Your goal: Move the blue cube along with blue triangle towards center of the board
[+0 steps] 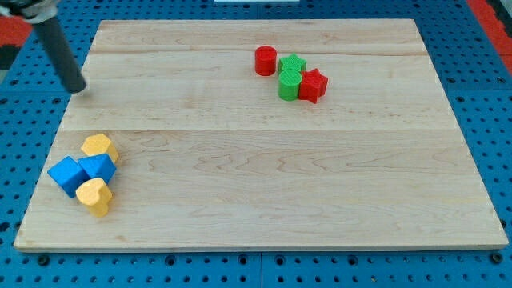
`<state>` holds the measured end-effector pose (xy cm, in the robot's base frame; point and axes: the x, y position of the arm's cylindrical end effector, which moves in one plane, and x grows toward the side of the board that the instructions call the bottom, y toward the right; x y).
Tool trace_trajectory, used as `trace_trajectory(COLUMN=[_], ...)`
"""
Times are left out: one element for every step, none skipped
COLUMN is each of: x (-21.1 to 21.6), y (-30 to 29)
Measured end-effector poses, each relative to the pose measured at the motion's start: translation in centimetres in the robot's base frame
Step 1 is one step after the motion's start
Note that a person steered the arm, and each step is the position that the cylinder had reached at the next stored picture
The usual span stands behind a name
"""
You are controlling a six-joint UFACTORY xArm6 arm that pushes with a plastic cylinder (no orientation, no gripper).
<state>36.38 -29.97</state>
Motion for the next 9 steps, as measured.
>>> trace_trajectory(x=[0.4, 1.9, 2.3, 4.7, 11.2, 16.4, 16.6, 16.5, 16.5], y=[-0.5, -0.5, -0.5, -0.5, -0.5, -0.2, 1.9, 6.5, 10.3])
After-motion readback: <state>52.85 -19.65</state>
